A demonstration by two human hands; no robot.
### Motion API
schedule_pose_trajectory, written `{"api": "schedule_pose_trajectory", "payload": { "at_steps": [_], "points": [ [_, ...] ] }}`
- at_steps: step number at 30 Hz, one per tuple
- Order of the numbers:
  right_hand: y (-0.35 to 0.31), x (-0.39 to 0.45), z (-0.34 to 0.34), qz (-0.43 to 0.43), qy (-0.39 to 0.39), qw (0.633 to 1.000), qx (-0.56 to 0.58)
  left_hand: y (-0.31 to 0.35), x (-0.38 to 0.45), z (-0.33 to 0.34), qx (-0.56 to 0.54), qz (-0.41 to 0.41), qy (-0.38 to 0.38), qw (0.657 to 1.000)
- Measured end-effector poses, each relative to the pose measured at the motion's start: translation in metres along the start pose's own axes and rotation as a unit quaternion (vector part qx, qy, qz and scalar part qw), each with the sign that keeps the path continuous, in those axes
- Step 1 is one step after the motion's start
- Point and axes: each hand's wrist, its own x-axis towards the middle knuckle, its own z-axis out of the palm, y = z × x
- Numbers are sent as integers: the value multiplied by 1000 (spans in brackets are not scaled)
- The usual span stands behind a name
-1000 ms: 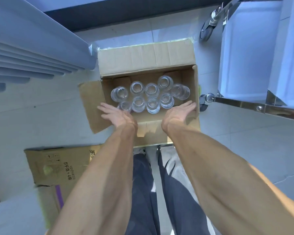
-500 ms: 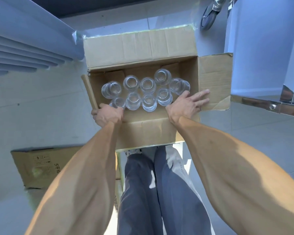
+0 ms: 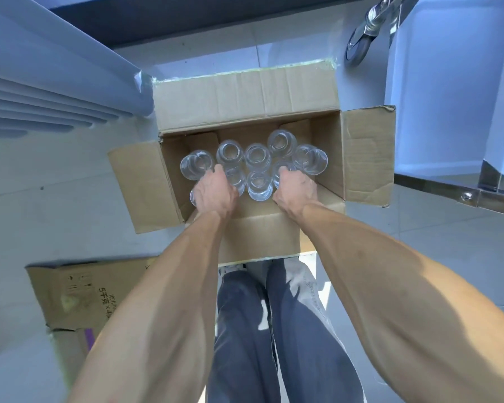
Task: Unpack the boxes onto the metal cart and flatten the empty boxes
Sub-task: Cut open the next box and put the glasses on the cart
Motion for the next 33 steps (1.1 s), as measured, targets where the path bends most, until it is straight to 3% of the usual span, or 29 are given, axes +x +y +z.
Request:
{"api": "schedule_pose_trajectory", "payload": {
  "at_steps": [4, 9, 19, 33],
  "points": [
    [-2, -9, 8, -11, -138, 990, -36, -4, -12, 11, 50, 65, -116, 990],
    [3, -21, 30, -33, -185, 979, -72, -8, -37, 39, 42, 74, -230, 969],
    [31, -59, 62, -134, -18, 975, -178, -13, -76, 84, 107, 126, -44, 985],
    [93, -154, 166, -183, 18, 969, -165, -21, -196, 176, 130, 104, 6, 986]
  ]
}}
